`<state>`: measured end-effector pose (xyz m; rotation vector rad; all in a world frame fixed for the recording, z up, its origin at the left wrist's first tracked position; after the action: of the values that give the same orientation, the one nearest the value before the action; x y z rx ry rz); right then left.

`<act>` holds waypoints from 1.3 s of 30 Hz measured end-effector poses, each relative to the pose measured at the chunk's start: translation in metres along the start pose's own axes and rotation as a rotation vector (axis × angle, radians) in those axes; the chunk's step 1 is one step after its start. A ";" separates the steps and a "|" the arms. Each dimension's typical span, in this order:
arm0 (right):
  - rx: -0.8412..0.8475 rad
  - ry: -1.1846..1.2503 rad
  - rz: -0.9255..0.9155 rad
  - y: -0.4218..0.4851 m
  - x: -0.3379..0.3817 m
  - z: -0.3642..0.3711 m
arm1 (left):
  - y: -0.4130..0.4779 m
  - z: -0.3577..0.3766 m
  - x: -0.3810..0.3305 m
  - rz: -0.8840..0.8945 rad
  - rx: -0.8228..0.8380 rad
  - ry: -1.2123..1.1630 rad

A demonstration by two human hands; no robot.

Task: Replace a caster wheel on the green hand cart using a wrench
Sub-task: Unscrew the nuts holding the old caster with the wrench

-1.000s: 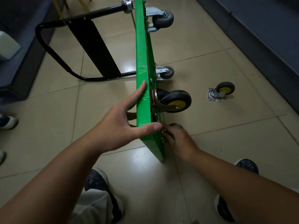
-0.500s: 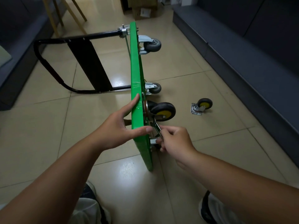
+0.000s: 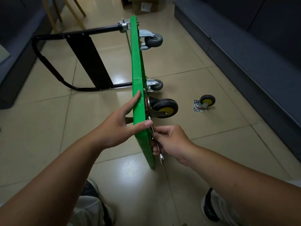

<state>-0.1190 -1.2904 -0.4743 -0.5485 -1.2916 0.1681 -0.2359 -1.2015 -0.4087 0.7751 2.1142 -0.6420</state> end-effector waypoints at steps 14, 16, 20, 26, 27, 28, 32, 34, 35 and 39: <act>-0.022 0.184 0.073 0.011 0.017 0.002 | 0.002 0.000 -0.002 0.026 -0.012 -0.007; 0.007 0.180 0.092 0.014 0.023 0.007 | 0.002 0.000 -0.004 0.029 -0.016 -0.012; 0.027 -0.012 0.020 0.014 0.021 0.009 | 0.000 -0.001 -0.005 0.029 -0.017 -0.025; 0.038 -0.279 -0.251 0.017 -0.018 -0.008 | -0.002 -0.002 -0.003 0.002 -0.013 -0.043; 0.035 -0.293 -0.304 0.019 -0.023 -0.011 | -0.002 -0.002 -0.002 -0.001 -0.013 -0.042; 0.025 -0.319 -0.361 0.021 -0.028 -0.013 | -0.001 -0.002 -0.002 0.001 -0.014 -0.042; -0.061 -0.456 -0.519 0.039 -0.040 -0.018 | 0.000 -0.004 -0.005 0.019 -0.036 -0.025; -0.068 -0.508 -0.527 0.054 -0.043 -0.016 | 0.001 -0.005 -0.007 0.038 -0.046 -0.001; -0.046 -0.533 -0.517 0.059 -0.044 -0.015 | 0.002 -0.005 -0.007 0.041 -0.043 0.006; 0.027 -0.581 -0.431 0.055 -0.045 -0.024 | 0.002 -0.006 -0.007 0.027 -0.040 -0.005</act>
<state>-0.0990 -1.2684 -0.5431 -0.1855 -1.9389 -0.0202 -0.2332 -1.1984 -0.4000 0.7771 2.1022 -0.5848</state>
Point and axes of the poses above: each hand's wrist, its own y-axis towards the middle knuckle, its own z-axis out of the palm, x = y × z, the point moved 9 cm from there along y, towards the middle knuckle, and after that the axes turned 9 degrees about y, right-handed, at the moved point
